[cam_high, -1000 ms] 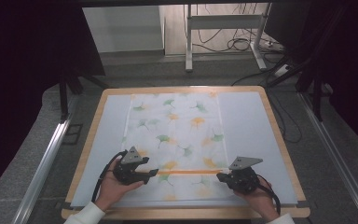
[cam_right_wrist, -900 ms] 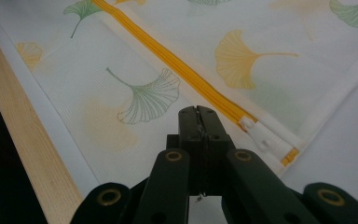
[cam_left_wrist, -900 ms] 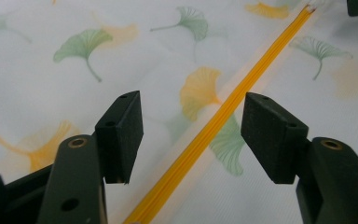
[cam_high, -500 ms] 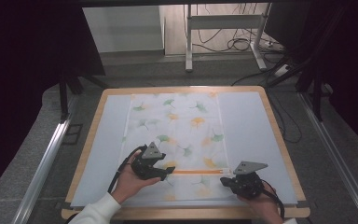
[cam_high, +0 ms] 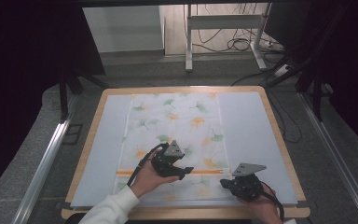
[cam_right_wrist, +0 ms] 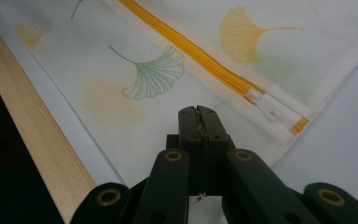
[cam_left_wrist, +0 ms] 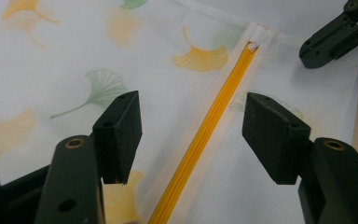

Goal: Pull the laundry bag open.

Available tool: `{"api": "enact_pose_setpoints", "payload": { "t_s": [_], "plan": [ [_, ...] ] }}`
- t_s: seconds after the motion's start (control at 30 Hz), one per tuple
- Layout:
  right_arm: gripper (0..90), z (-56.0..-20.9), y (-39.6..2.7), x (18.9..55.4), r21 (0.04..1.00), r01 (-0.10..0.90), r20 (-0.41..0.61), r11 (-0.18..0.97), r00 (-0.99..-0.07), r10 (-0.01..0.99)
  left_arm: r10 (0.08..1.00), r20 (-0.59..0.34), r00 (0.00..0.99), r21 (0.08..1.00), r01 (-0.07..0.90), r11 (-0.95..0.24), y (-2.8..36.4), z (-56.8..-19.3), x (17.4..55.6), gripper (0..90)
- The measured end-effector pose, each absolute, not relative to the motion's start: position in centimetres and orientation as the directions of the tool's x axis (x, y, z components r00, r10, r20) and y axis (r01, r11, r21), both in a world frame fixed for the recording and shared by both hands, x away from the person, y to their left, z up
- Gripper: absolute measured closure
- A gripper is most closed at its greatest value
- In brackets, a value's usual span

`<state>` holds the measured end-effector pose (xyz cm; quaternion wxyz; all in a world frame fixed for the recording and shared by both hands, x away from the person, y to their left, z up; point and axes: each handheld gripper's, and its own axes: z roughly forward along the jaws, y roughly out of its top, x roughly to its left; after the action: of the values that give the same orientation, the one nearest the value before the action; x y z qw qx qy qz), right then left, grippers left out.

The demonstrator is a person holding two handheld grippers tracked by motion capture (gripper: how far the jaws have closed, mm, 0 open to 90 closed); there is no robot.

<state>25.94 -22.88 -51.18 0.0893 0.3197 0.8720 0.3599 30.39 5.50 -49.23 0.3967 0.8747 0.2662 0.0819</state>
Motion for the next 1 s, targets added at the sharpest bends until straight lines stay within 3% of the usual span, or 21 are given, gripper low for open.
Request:
{"api": "enact_pose_setpoints", "payload": {
  "t_s": [0.7,1.0],
  "plan": [
    [88.8,-51.9,-22.8,25.7,0.651,0.51,0.069,0.562,-0.777,0.625,0.386,-0.031,0.922,0.676,0.303,-0.671,-4.5,-49.9,33.1,42.1],
    [88.8,-52.0,-22.9,25.8,0.651,0.512,0.075,0.561,-0.778,0.623,0.348,-0.027,0.937,0.653,0.281,-0.704,-6.4,-51.0,33.3,45.8]
  ]
}}
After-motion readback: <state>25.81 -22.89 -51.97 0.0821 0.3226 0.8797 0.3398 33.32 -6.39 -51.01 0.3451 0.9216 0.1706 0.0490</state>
